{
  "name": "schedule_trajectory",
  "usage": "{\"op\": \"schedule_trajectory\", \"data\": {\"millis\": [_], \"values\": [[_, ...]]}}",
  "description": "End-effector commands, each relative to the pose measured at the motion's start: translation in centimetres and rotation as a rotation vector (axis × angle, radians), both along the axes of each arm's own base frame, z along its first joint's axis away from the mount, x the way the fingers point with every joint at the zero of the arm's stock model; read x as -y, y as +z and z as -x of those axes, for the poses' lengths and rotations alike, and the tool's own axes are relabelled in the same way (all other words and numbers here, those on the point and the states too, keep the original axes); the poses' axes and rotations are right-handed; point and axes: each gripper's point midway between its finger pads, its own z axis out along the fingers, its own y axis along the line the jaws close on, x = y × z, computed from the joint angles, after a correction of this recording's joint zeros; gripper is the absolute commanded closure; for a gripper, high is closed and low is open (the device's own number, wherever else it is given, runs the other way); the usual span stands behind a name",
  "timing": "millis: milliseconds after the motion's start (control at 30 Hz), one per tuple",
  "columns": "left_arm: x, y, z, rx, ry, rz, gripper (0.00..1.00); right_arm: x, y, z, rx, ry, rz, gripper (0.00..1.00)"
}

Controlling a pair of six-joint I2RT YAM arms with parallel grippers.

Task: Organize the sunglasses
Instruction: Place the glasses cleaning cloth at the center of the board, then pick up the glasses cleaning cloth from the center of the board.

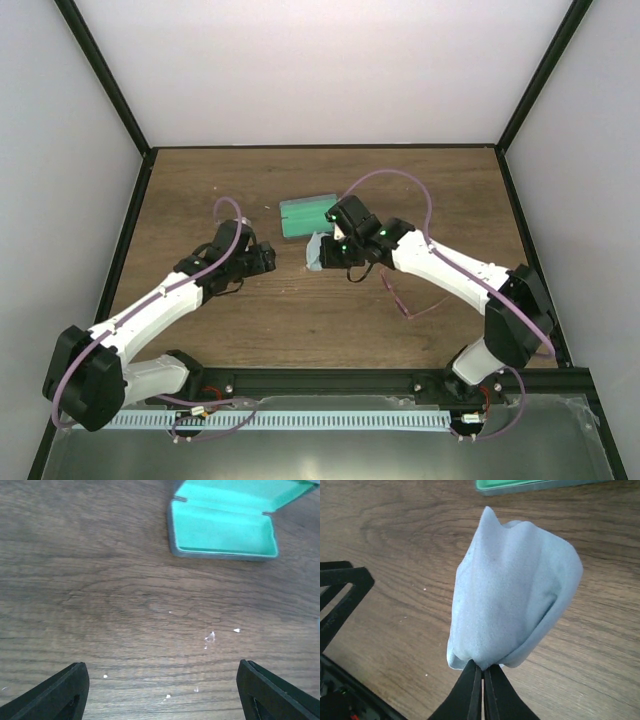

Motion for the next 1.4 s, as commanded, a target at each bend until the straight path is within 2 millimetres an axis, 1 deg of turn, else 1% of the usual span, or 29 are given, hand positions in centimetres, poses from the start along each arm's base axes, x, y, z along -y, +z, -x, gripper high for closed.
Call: {"op": "schedule_trajectory", "data": {"millis": [0, 67, 133, 167, 200, 233, 267, 333, 400, 433, 533, 633, 733, 833, 1033, 1067, 1133, 1200, 1233, 1267, 1333, 1367], "values": [[1.3, 1.2, -0.2, 0.046, -0.065, 0.051, 0.15, -2.0, 0.7, 1.7, -0.048, 0.070, -0.118, 0.95], [0.6, 1.1, 0.1, 0.043, -0.042, 0.034, 0.15, -2.0, -1.7, 2.4, -0.104, 0.075, -0.114, 0.93], [0.2, 0.8, 0.4, 0.033, -0.024, 0.025, 0.14, -1.2, -3.9, 2.3, -0.119, 0.041, -0.066, 0.89], [0.0, 0.6, 0.6, 0.027, -0.018, 0.024, 0.14, -0.8, -4.8, 2.1, -0.120, 0.028, -0.037, 0.84], [-0.2, 0.4, 0.8, 0.018, -0.012, 0.023, 0.14, -0.4, -5.4, 1.9, -0.115, 0.020, -0.008, 0.72], [-0.3, 0.1, 1.0, 0.011, -0.009, 0.023, 0.14, -0.2, -5.7, 1.6, -0.110, 0.015, 0.019, 0.67], [-0.3, -0.1, 1.3, 0.004, -0.007, 0.026, 0.14, -0.1, -5.8, 1.4, -0.100, 0.021, 0.039, 0.64], [-0.5, -0.4, 1.5, -0.001, -0.003, 0.029, 0.14, -0.3, -5.3, 0.9, -0.079, 0.029, 0.041, 0.63], [-0.6, -0.7, 1.7, -0.007, 0.002, 0.025, 0.14, -0.8, -4.8, 0.6, -0.065, 0.042, 0.031, 0.63], [-0.7, -0.7, 1.7, -0.008, 0.004, 0.023, 0.15, -1.1, -4.8, 0.6, -0.066, 0.048, 0.027, 0.63], [-0.7, -0.8, 1.5, -0.011, 0.009, 0.018, 0.15, -2.0, -5.8, 0.9, -0.094, 0.074, 0.029, 0.64], [-0.6, -0.7, 1.3, -0.013, 0.010, 0.014, 0.16, -3.4, -7.3, 2.1, -0.117, 0.118, 0.059, 0.65], [-0.6, -0.9, 1.2, -0.018, 0.010, 0.011, 0.16, -4.2, -8.9, 3.3, -0.136, 0.151, 0.098, 0.66], [-0.7, -1.1, 1.3, -0.024, 0.013, 0.005, 0.16, -4.5, -10.0, 4.1, -0.136, 0.181, 0.146, 0.65], [-1.0, -1.7, 1.6, -0.034, 0.020, -0.008, 0.16, -4.3, -11.4, 4.4, -0.120, 0.205, 0.224, 0.66], [-1.1, -1.9, 1.6, -0.036, 0.022, -0.011, 0.16, -4.2, -11.7, 4.4, -0.123, 0.207, 0.236, 0.68], [-1.2, -2.0, 1.6, -0.038, 0.023, -0.017, 0.16, -4.1, -11.9, 4.4, -0.125, 0.208, 0.247, 0.76], [-1.1, -2.1, 1.6, -0.037, 0.020, -0.018, 0.16, -4.1, -11.6, 4.3, -0.115, 0.205, 0.247, 0.87], [-1.1, -2.2, 1.6, -0.040, 0.019, -0.021, 0.16, -4.1, -11.4, 4.1, -0.111, 0.203, 0.248, 0.94], [-1.1, -2.2, 1.5, -0.041, 0.018, -0.023, 0.16, -4.1, -11.2, 4.1, -0.106, 0.203, 0.250, 0.97], [-1.0, -2.2, 1.4, -0.042, 0.018, -0.021, 0.16, -4.2, -10.4, 3.9, -0.095, 0.198, 0.246, 0.99], [-1.0, -2.1, 1.3, -0.041, 0.016, -0.021, 0.16, -4.3, -9.7, 3.7, -0.086, 0.196, 0.232, 0.99]]}}
